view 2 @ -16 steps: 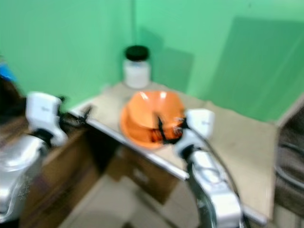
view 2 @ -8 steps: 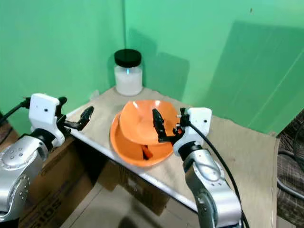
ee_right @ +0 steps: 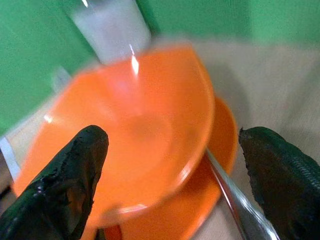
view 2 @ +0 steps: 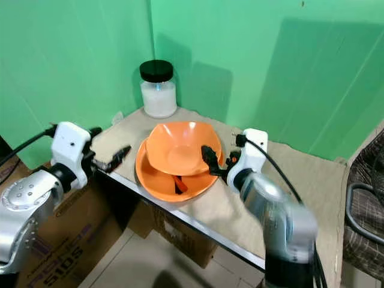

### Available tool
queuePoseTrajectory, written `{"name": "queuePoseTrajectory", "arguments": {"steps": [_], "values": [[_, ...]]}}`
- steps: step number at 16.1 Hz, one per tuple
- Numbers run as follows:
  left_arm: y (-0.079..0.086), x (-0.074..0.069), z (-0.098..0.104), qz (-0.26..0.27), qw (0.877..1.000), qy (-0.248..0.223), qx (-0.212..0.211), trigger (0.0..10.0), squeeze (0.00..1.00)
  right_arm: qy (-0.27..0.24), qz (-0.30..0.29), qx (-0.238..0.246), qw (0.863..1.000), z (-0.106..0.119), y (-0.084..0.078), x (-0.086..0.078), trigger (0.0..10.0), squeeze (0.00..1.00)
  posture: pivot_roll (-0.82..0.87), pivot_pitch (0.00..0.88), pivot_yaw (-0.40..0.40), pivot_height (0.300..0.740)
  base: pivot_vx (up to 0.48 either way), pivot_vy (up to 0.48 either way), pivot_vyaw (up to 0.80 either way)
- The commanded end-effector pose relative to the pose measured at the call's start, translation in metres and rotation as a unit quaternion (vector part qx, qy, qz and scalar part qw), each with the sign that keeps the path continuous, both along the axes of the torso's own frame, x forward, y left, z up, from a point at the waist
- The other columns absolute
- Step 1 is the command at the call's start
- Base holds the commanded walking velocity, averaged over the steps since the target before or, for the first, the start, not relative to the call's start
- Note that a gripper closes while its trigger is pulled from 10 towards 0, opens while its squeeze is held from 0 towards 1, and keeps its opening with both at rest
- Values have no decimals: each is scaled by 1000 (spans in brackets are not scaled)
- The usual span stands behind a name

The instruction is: Setting the table

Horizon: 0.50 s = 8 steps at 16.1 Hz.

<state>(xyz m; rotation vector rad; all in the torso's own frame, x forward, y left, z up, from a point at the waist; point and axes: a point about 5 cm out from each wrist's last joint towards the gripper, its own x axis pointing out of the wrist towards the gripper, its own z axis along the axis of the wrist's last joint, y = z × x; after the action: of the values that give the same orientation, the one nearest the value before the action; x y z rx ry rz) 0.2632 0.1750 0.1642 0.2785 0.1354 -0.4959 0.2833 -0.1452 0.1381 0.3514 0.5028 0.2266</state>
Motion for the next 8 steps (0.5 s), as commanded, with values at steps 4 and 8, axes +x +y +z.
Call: {"name": "queuePoseTrajectory", "arguments": {"steps": [4,8], "values": [[-4,-15,-11,-99,994,51,11,10000,0,54,13,60,997,-1,7,22,9176,0,45,0,-13,740,0,0,0],[-3,-20,-12,-119,991,59,10,10000,0,79,-3,105,991,1,12,31,0,0,50,0,-24,740,0,0,0]]}}
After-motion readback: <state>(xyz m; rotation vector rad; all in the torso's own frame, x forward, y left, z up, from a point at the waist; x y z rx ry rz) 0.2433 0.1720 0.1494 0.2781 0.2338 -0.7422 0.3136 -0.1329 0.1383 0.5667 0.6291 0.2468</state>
